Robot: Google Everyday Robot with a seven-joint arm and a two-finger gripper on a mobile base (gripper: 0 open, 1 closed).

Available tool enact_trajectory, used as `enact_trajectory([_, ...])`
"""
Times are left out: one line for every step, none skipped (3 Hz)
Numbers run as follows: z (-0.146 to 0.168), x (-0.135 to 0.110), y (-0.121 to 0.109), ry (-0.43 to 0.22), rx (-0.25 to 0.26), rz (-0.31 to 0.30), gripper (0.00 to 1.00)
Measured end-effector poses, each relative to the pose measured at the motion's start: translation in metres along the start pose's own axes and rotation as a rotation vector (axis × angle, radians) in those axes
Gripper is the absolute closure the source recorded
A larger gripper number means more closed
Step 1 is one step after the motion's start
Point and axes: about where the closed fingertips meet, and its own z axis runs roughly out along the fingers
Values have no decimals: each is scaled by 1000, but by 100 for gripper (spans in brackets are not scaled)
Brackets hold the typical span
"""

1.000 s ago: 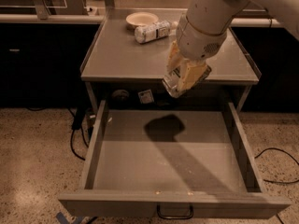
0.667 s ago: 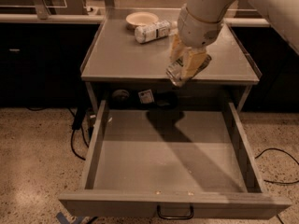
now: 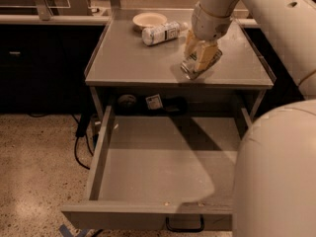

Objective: Pick 7up can from top drawer and place on counter

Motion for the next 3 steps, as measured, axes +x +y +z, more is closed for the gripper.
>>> enact_trajectory([20,15,-18,-27,3,11,100])
enact_trajectory([31,20,-27,-50,6,14,100])
enact_trajectory([34,21,-34,-48,28,16,84])
